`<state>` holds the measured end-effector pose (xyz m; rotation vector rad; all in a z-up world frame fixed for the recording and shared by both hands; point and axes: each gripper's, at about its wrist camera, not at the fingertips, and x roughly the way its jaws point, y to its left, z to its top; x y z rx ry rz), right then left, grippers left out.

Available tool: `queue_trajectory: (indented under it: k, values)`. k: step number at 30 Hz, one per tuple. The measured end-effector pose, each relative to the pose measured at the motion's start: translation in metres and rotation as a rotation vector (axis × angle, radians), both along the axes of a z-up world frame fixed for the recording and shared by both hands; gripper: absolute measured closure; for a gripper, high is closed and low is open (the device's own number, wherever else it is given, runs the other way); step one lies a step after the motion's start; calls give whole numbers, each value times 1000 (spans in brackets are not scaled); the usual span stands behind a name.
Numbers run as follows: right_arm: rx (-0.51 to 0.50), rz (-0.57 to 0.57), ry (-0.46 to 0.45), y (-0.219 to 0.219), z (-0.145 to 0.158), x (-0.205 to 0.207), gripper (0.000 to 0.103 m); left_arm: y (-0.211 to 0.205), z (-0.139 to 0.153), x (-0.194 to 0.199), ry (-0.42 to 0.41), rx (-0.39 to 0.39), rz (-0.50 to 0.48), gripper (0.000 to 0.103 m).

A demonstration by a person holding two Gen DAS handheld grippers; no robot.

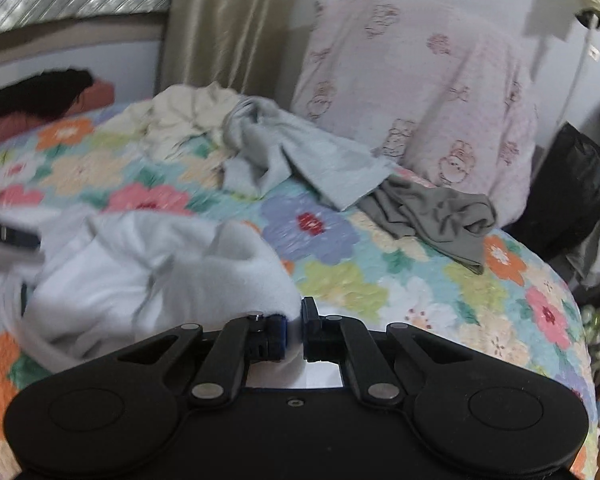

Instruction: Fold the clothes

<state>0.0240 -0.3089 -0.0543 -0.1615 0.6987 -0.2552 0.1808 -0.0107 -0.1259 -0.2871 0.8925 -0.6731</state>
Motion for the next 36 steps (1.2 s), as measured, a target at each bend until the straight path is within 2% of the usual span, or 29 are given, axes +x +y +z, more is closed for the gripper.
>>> queue_trajectory:
  k: [2,6,8,10,13,17,18,20,24,25,26,29,31,33,34,35,36]
  values:
    - [-16,-4,-12,-7,6,2,96,0,-5,4,28,-23,2,38]
    - [-33,-20,-41,-22,16,5,96,2,-15,14,112,-177,3,38]
    - [-14,-40,-57,-33,19,10,96,-1,-15,14,112,-203,1,38]
    - [4,-56,-63,-43,19,16,96,-7,-12,12,77,-165,-20,38]
    - [12,-68,-54,-56,14,25,96,-19,-10,5,34,-50,-51,38]
    - [6,-70,-66,-73,15,32,97,-27,-10,2,-48,204,-18,30]
    - [-3,-69,-74,-79,17,33,97,-25,-10,4,-65,232,6,30]
    - [-17,-70,-89,-90,20,36,97,-14,-11,11,-49,186,23,27]
    - [-9,-83,-110,-114,24,47,97,3,-16,21,66,15,27,26]
    - [-4,-90,-117,-120,24,50,97,4,-16,21,76,-3,35,26]
    - [19,-103,-129,-124,23,52,97,2,-14,19,61,8,33,26]
    - [101,-144,-174,-133,17,56,97,-13,-10,9,-16,106,-21,22]
    - [93,-151,-188,-131,11,56,97,-21,-13,9,-10,110,-55,13]
    - [95,-149,-201,-130,12,53,97,-26,-19,13,14,118,-43,13]
    - [96,-143,-209,-130,15,51,97,-30,-22,16,10,136,-34,19]
    - [101,-135,-212,-129,18,49,97,-34,-22,18,-2,155,-59,33]
    - [105,-126,-215,-128,22,47,97,-40,-21,19,-14,170,-104,97]
